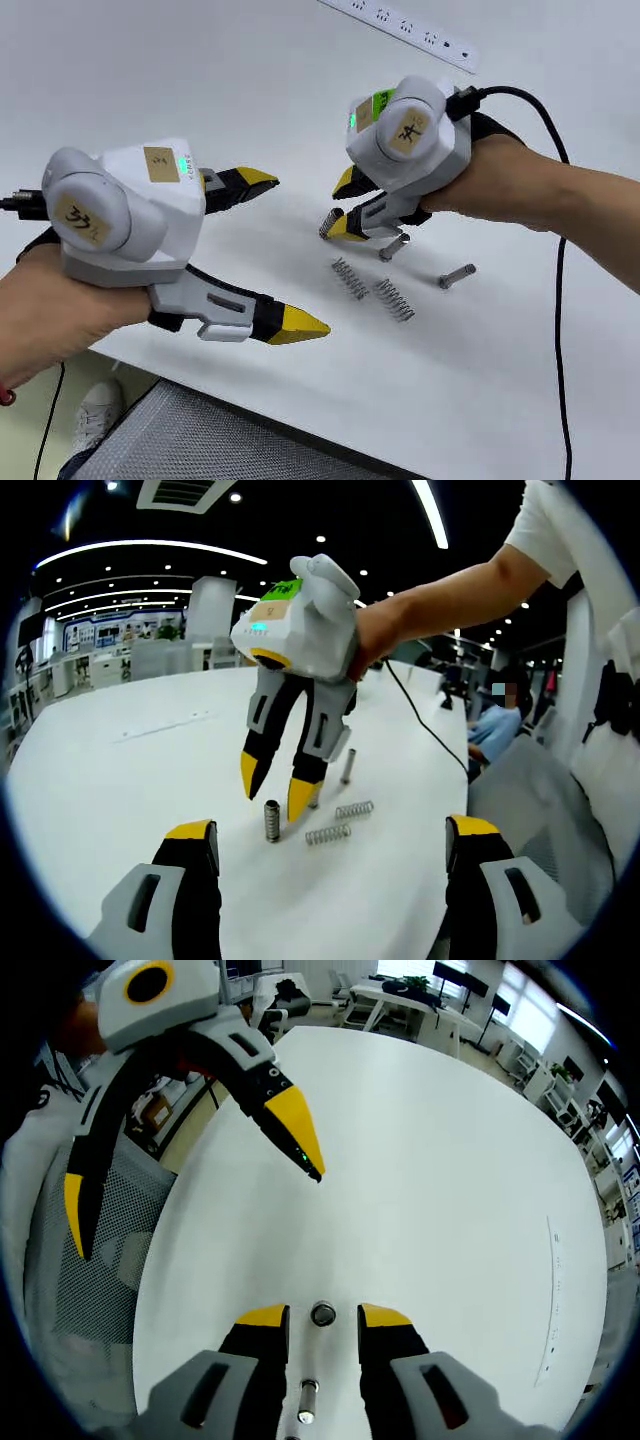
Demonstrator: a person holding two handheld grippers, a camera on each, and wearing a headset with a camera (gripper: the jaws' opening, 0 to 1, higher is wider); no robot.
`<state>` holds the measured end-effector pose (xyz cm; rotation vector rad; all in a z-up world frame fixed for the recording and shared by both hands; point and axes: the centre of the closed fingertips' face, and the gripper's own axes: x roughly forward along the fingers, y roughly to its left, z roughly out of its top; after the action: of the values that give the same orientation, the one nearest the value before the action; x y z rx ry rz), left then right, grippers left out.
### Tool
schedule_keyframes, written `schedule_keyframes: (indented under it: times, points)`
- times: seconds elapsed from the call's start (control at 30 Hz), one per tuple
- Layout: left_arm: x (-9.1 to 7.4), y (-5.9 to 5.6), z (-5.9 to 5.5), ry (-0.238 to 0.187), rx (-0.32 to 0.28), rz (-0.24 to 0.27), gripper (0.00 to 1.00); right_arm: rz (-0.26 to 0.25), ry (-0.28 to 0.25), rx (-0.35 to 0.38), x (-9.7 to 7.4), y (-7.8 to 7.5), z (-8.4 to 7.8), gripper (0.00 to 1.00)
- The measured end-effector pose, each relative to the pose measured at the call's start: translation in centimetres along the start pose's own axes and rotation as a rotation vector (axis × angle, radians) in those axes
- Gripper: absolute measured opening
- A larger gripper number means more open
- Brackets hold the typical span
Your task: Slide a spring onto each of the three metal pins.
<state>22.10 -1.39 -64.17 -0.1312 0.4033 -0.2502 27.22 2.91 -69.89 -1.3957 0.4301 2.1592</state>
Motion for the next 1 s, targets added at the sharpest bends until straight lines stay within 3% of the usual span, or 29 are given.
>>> schedule_keyframes:
  times: [0.23, 0.57, 0.73, 1.0]
  points:
    - [0.1, -0.1, -0.7, 0.052, 0.039, -0.009, 0.94, -0.036, -0.090, 0.039, -1.9, 0.2, 0.3, 0.36]
    - [0.0, -0.1, -1.9, 0.139, 0.114, -0.029, 0.93, -0.101, -0.233, 0.110, -4.7, 1.4, -0.7, 0.63]
    - [-0.1, -0.3, -1.9, 0.168, 0.140, -0.044, 0.93, -0.159, -0.329, 0.195, -6.9, 2.3, -2.5, 0.71]
    - [0.0, -0.4, -2.4, 0.244, 0.213, -0.073, 0.93, -0.250, -0.418, 0.293, -10.7, 3.6, -6.0, 0.81]
